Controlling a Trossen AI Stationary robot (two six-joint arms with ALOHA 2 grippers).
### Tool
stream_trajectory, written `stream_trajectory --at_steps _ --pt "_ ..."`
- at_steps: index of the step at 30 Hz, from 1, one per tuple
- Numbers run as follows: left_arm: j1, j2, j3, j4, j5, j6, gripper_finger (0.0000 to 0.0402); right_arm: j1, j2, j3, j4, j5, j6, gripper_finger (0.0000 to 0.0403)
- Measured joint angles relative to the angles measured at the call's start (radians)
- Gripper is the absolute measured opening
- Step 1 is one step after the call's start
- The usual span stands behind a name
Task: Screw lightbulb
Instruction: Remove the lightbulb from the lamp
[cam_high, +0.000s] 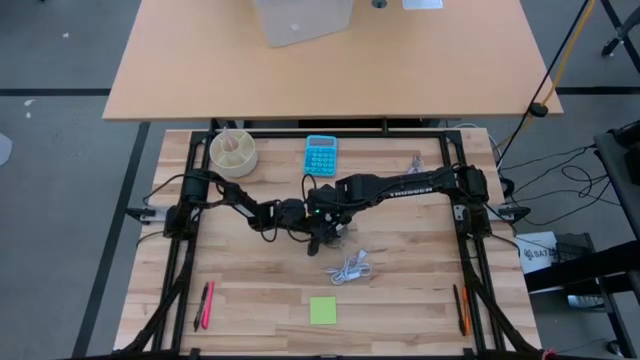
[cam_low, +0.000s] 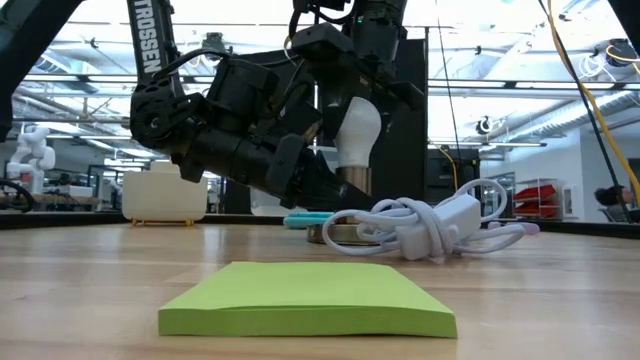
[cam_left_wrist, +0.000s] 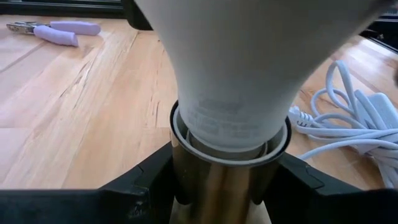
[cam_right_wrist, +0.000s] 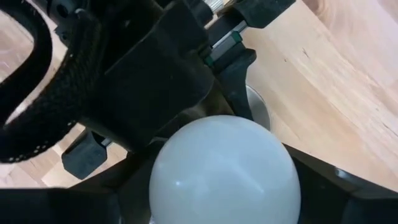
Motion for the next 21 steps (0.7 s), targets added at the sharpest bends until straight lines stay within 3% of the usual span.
stream_trajectory --at_steps 5,21 --pt "0.0 0.0 0.0 0.0 0.0 0.001 0.0197 0.0 0.0 0.0 0.0 -0.001 -0.077 0.0262" --pt "0.001 0.0 0.0 -0.001 -0.003 0.005 0.0197 -0.01 0.0 0.0 -0.001 -0.032 -0.568 0.0269"
